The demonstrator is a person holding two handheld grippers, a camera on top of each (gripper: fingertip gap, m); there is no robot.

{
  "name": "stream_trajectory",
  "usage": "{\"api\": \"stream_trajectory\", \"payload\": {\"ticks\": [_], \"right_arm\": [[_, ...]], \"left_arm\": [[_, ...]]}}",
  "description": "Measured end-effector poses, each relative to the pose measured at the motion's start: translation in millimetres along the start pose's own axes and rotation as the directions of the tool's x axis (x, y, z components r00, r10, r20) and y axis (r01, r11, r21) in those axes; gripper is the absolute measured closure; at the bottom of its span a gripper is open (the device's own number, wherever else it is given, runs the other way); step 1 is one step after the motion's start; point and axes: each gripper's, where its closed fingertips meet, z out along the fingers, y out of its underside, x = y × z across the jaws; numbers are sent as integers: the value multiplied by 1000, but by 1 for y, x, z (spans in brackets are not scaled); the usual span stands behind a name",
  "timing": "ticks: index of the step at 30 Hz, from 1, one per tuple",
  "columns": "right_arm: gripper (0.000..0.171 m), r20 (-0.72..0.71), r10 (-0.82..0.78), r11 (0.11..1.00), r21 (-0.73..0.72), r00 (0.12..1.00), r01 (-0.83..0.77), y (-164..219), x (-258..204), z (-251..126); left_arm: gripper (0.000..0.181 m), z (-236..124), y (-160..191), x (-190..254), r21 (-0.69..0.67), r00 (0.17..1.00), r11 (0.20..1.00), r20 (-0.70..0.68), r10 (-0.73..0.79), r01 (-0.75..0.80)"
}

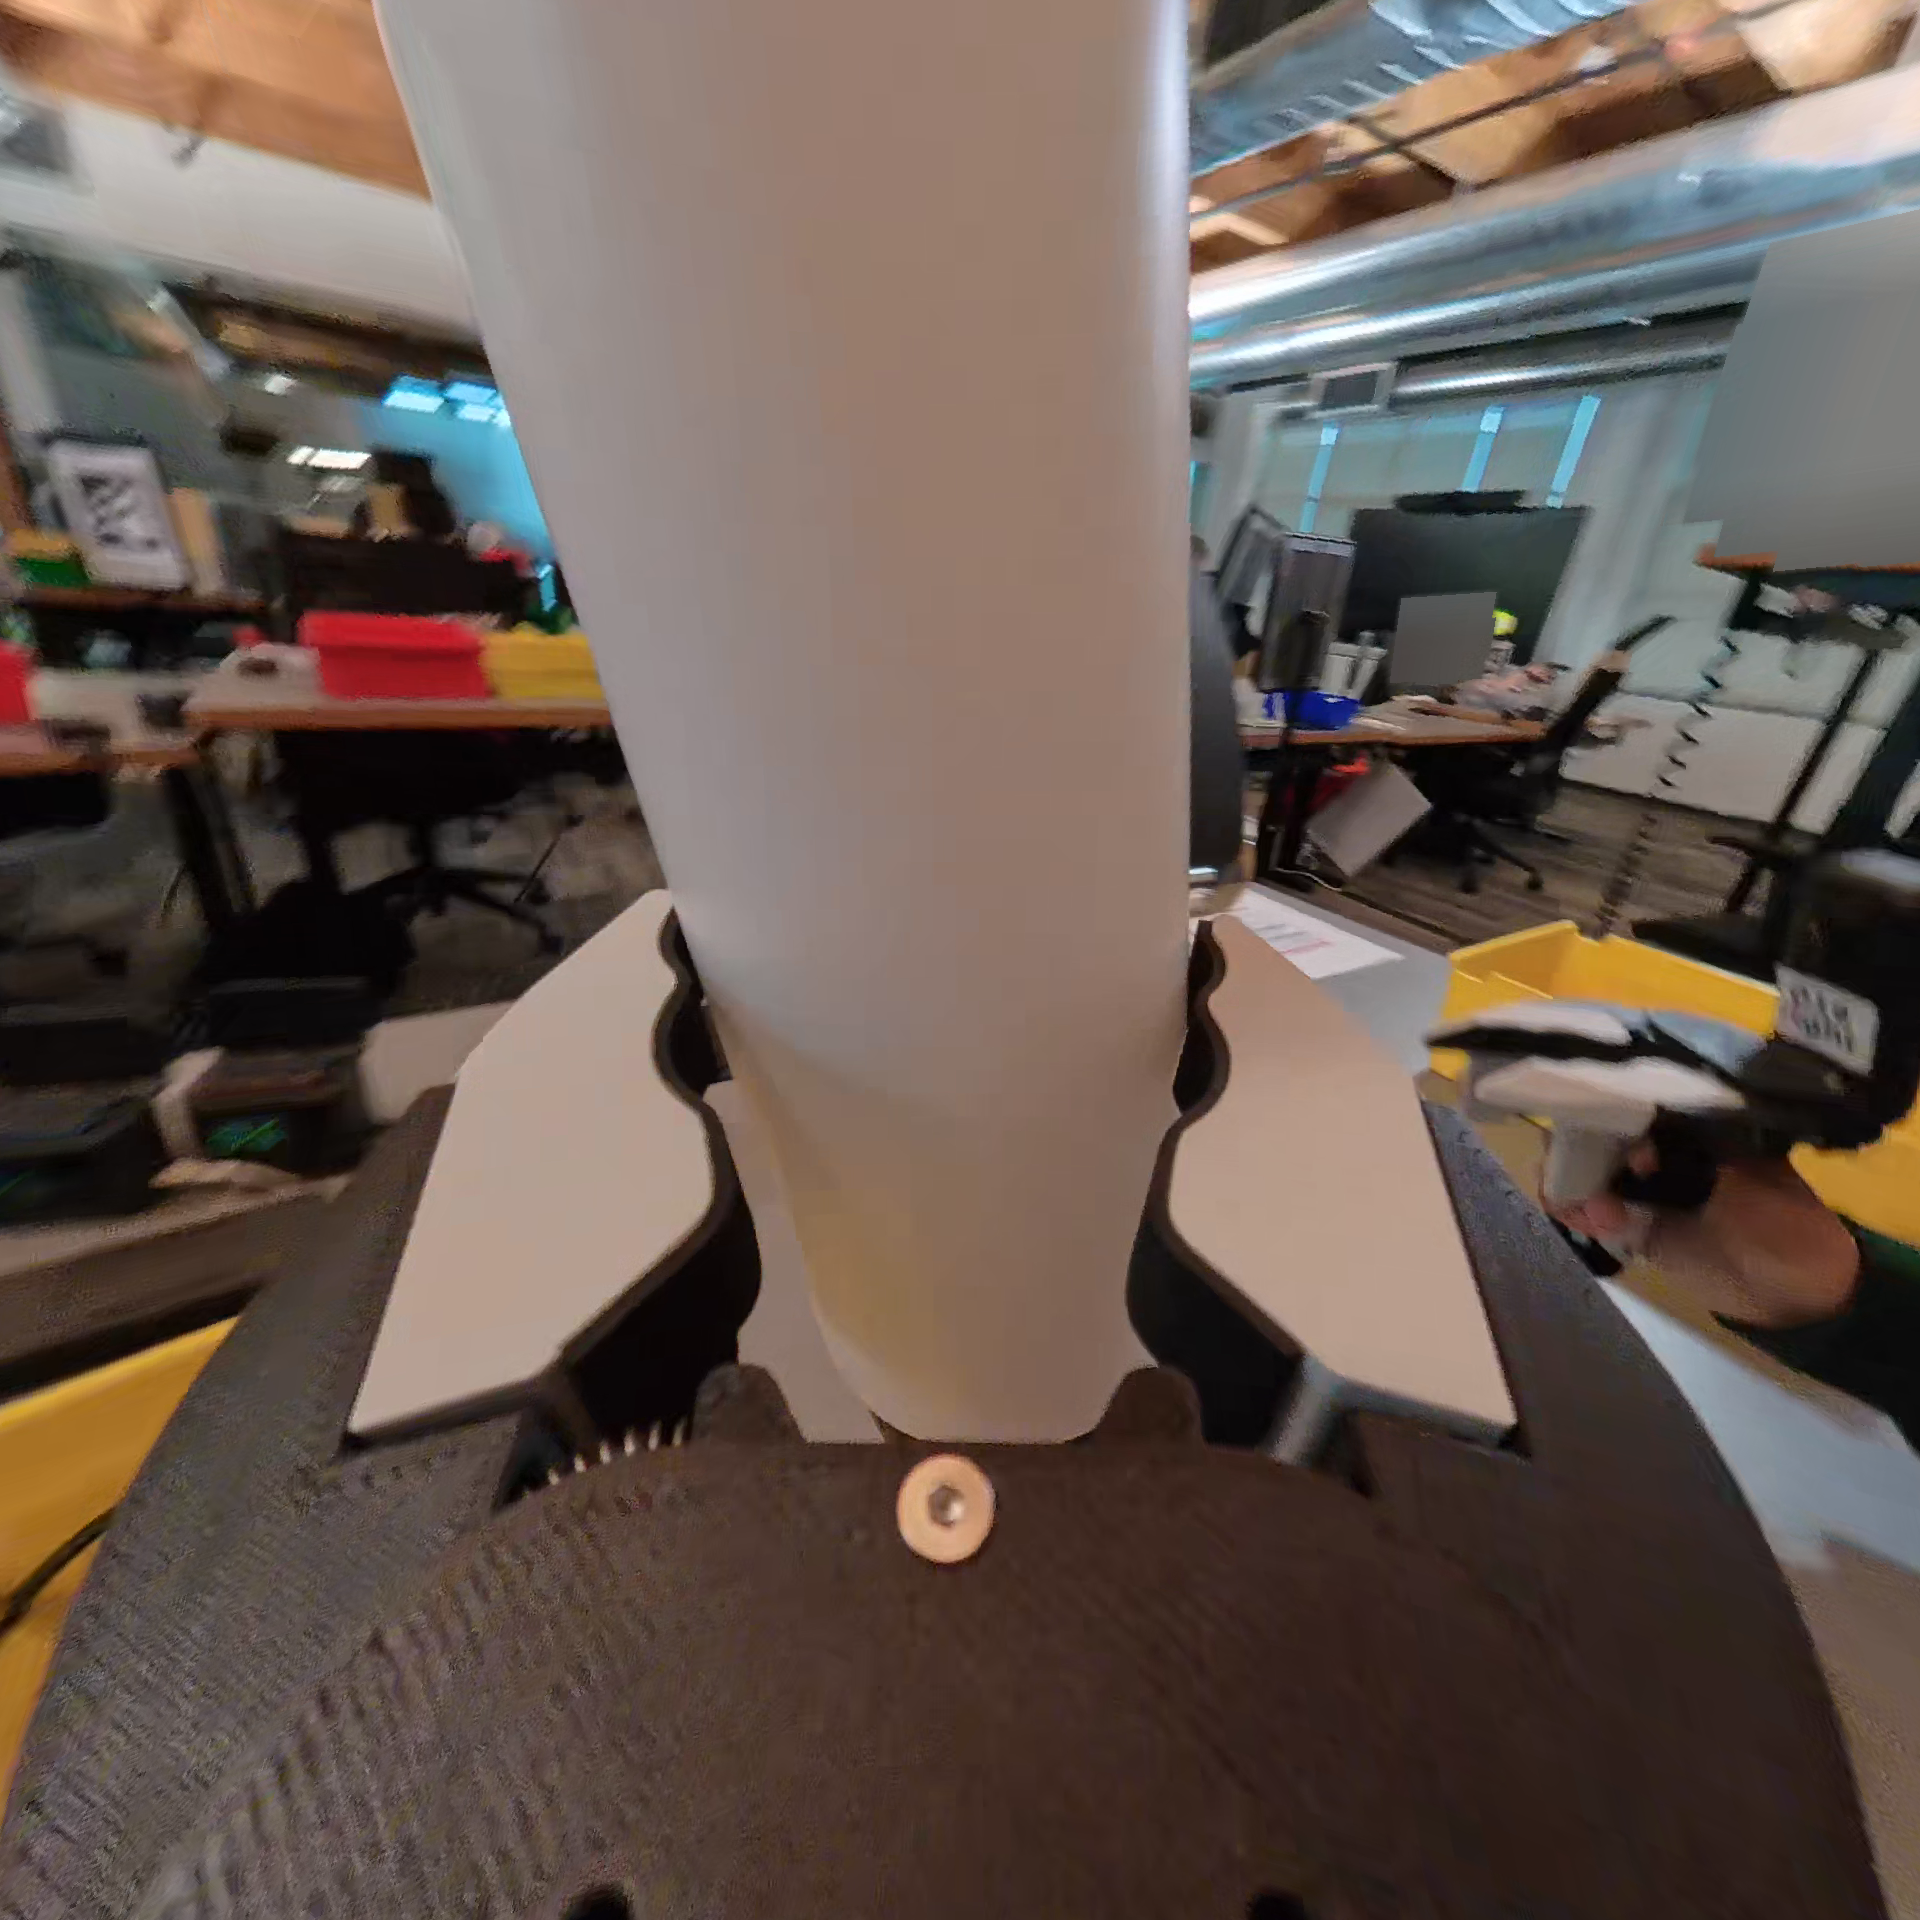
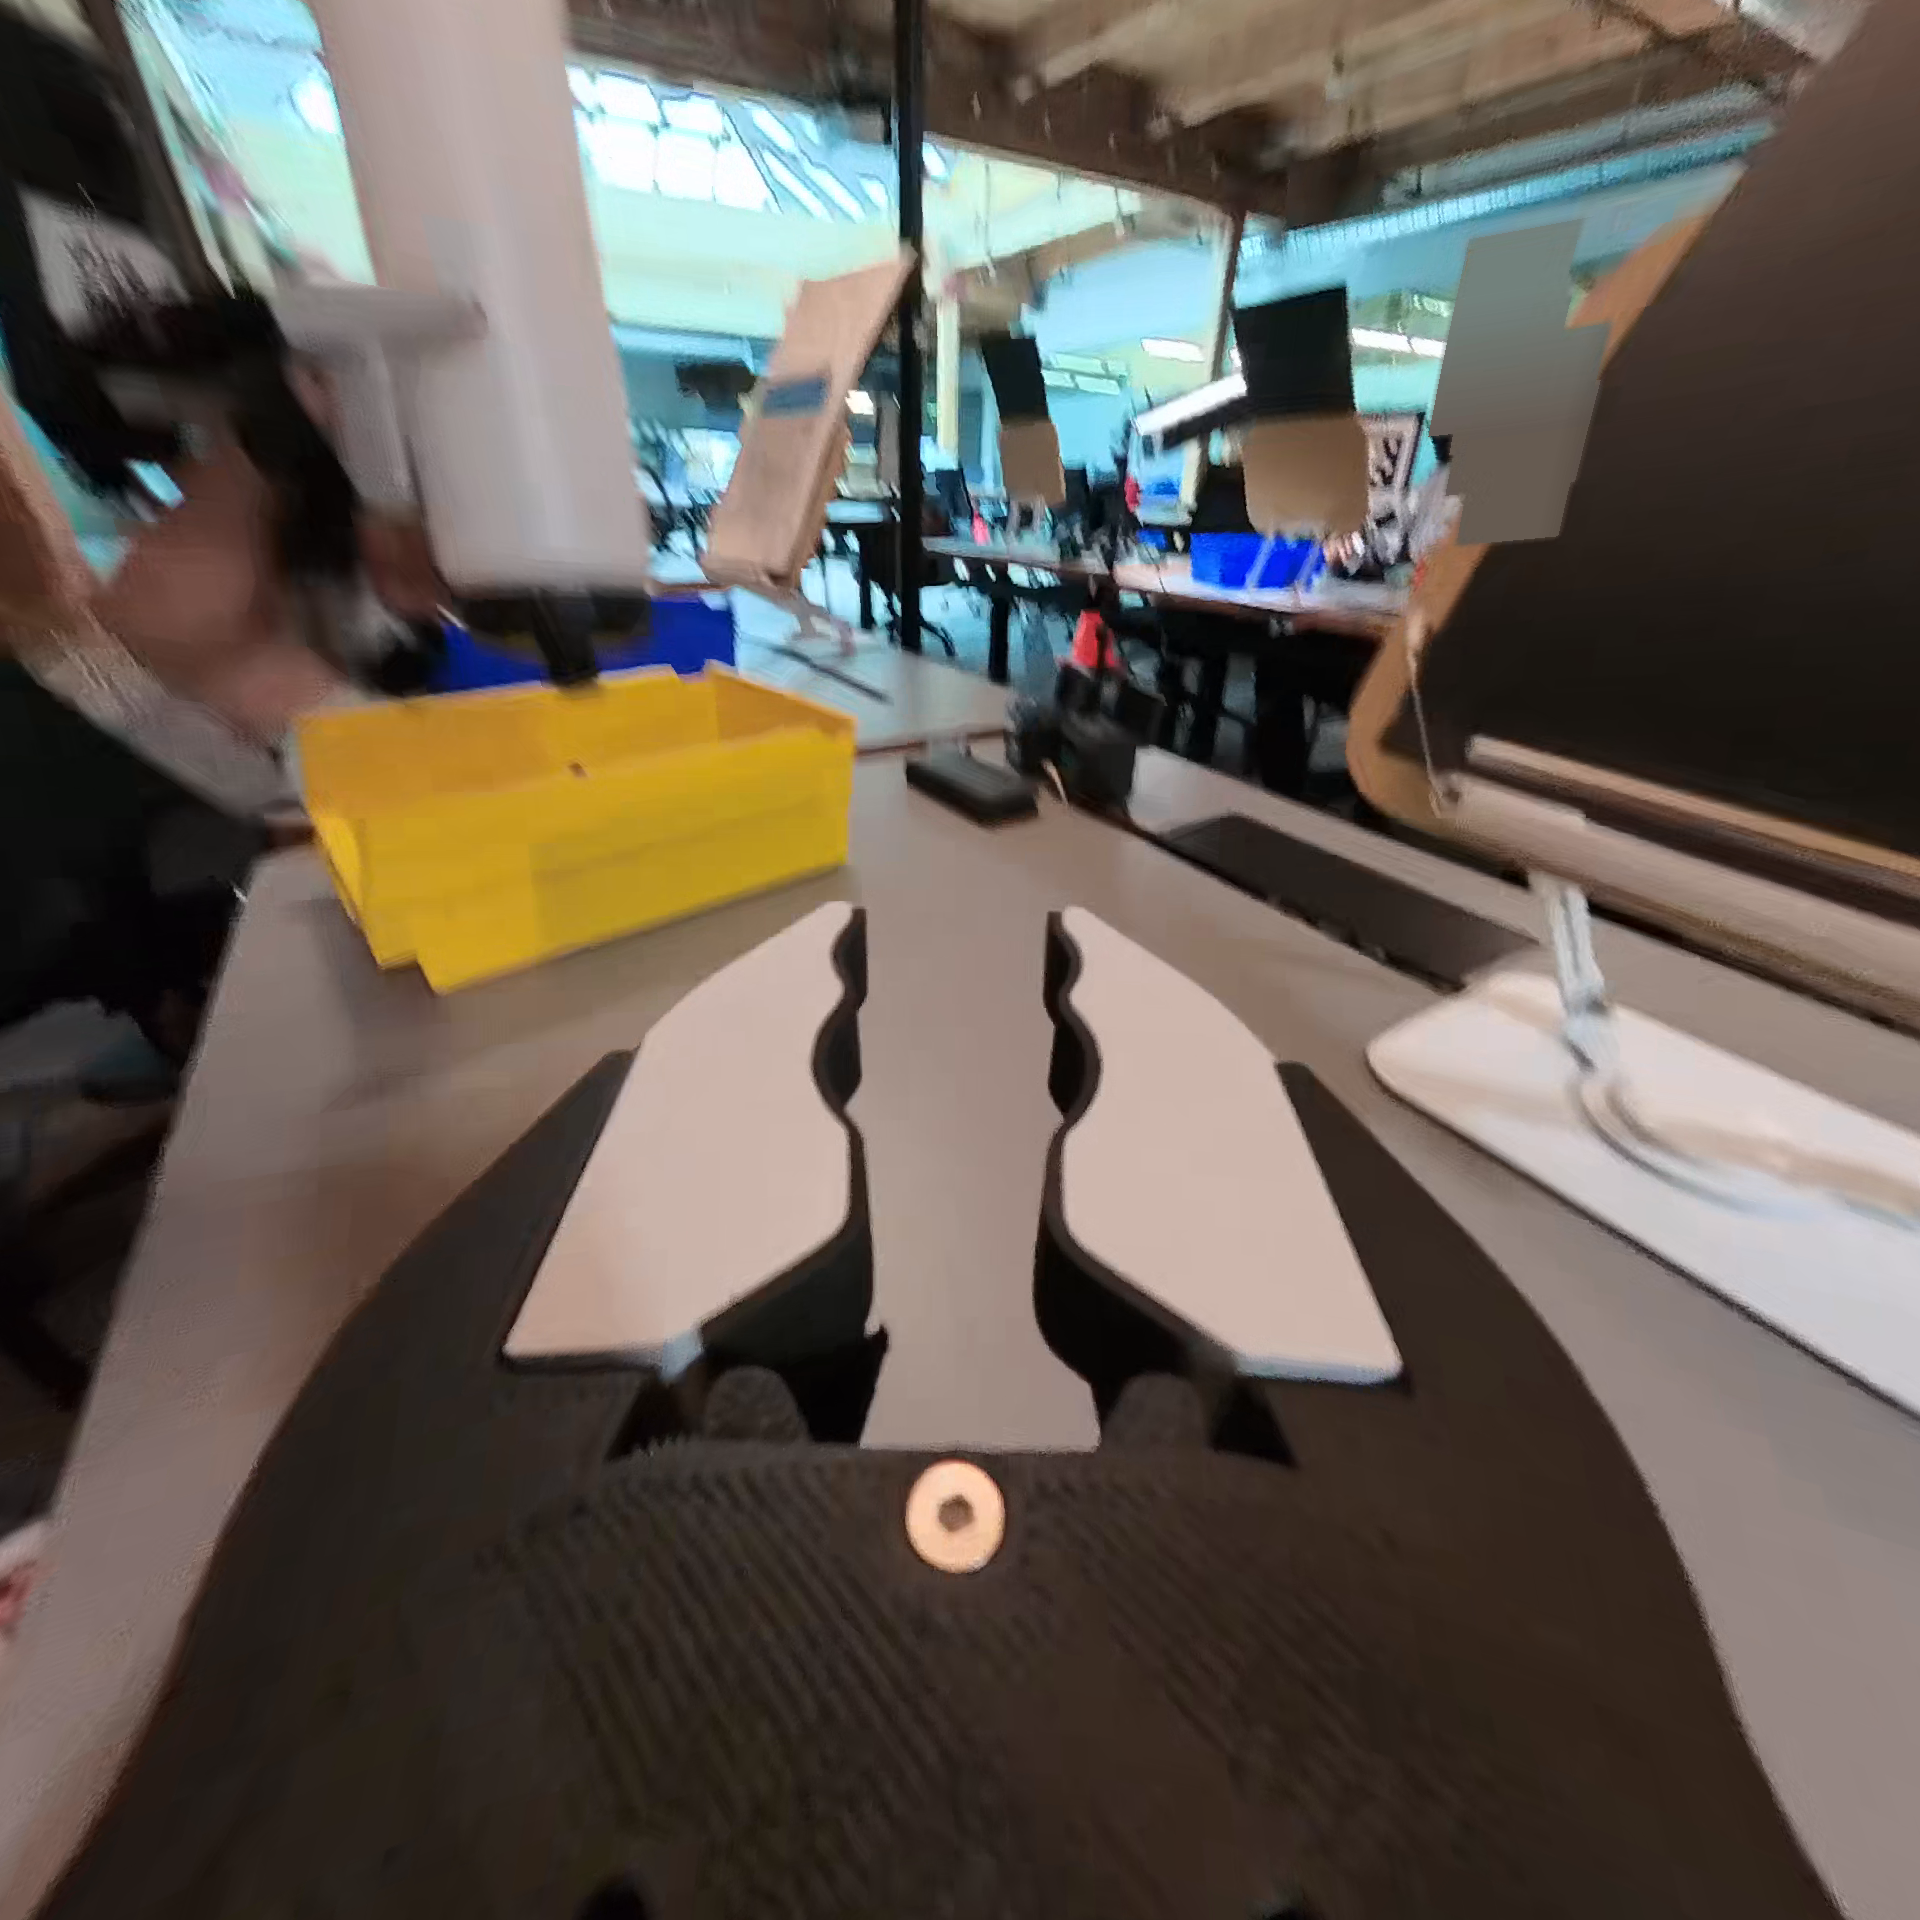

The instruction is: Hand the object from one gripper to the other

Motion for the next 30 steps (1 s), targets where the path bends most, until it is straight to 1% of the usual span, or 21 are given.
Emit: {"api": "stream_trajectory", "payload": {"ticks": [1, 2, 4, 5, 6, 7, 8, 9, 11, 15, 17, 20, 21, 25, 29, 30], "right_arm": [[135, 27, 13, 999, 38, 1000, -14, -13, -4, 5], [132, 57, 30, 997, 71, 998, -34, -24, -8, 8], [126, 114, 58, 988, 134, 992, -73, -47, -15, 9], [115, 151, 64, 983, 159, 986, -88, -58, -20, 7], [100, 184, 66, 981, 167, 981, -98, -67, -25, 5], [85, 202, 65, 982, 160, 977, -98, -72, -27, 3], [73, 204, 60, 985, 148, 977, -91, -75, -27, 0], [66, 200, 56, 987, 136, 978, -84, -76, -27, -3], [59, 202, 56, 990, 117, 978, -81, -76, -29, -12], [57, 187, 38, 997, 61, 982, -51, -69, -33, -26], [60, 165, 10, 999, 38, 986, -17, -65, -34, -31], [68, 146, 10, 1000, 9, 989, -11, -61, -36, -39], [73, 144, 13, 1000, 1, 989, -13, -59, -37, -41], [75, 111, 4, 1000, -10, 994, -3, -55, -37, -47], [76, 113, 39, 999, -9, 993, -38, -54, -36, -48], [76, 112, 47, 999, -4, 993, -46, -56, -34, -49]], "left_arm": [[92, 14, 11, 24, 28, 998, 998, -27, 52, -52], [93, 27, 24, 44, 57, 994, 993, -23, 109, -107], [93, 50, 60, 87, 32, 981, 982, -54, 185, -184], [93, 61, 77, 107, 8, 976, 980, -83, 201, -201], [93, 70, 92, 126, -8, 972, 978, -110, 207, -209], [93, 77, 102, 142, -12, 970, 979, -140, 198, -202], [93, 83, 112, 159, -21, 965, 981, -180, 188, -195], [93, 88, 121, 173, -34, 959, 980, -215, 184, -196], [93, 94, 135, 197, -48, 944, 976, -269, 190, -210], [93, 103, 151, 235, -56, 911, 974, -370, 184, -220], [93, 106, 158, 251, -53, 885, 964, -412, 217, -261], [93, 107, 163, 271, -34, 850, 956, -467, 242, -291], [93, 107, 164, 276, -29, 842, 956, -482, 242, -292], [93, 107, 169, 286, -17, 827, 961, -513, 228, -275], [92, 103, 168, 287, -7, 815, 971, -545, 196, -239], [86, 102, 166, 285, 4, 821, 977, -541, 183, -215]]}}
